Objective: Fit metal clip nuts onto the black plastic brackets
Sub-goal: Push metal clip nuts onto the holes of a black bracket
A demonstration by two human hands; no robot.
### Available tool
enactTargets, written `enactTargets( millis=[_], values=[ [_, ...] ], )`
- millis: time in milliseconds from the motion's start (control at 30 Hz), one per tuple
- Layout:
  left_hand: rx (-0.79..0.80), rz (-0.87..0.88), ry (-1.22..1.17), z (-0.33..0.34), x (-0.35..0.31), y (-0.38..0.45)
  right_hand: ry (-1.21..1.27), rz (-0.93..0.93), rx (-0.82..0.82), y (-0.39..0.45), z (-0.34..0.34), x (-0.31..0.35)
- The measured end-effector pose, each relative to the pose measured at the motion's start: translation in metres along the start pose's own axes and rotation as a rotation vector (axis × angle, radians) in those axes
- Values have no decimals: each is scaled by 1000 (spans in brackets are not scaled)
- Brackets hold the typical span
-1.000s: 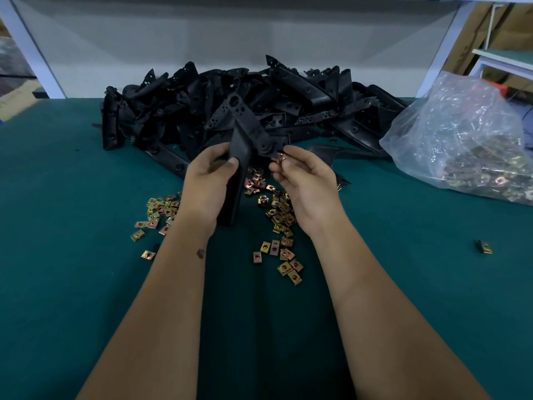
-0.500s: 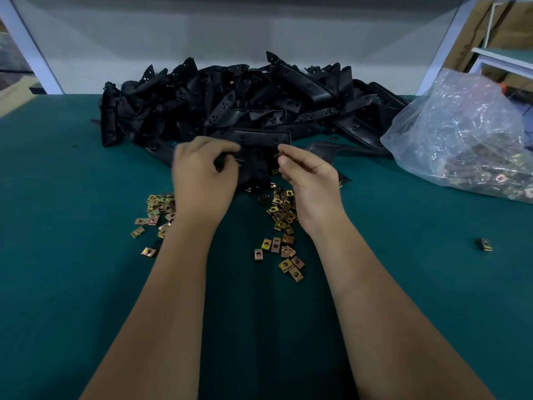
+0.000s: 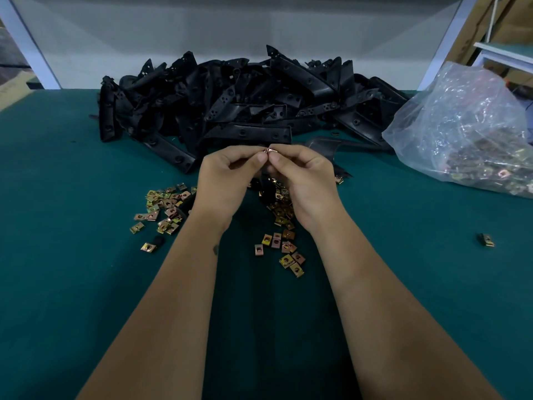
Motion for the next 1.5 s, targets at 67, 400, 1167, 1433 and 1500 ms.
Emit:
enactTargets(
  millis=[67,400,1167,1433,1500],
  values=[
    [22,-16,-42,-2,0,0,-14,1,16,1,-1,1],
    [130,-109,-84,3,-1,-3,-187,-3,105,4,-8,6],
    [13,-67,37,-3,0,-2,-523,-8,71,1,12,7],
    [-132,-30,-27,9,0,-5,-429,-36,-110,-6,14,4],
    [-177,-34,-103,14,1,-7,-227,34,-160,-7,18,1]
  ],
)
Point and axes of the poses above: each hand's wrist, its own y-axis towards the middle knuckle, its own z-axis out of the palm, x = y × z, the point moved 4 cm from there along y, towards the middle knuckle, and after that the axes turned 4 degrees about z, right-handed, at the moved point
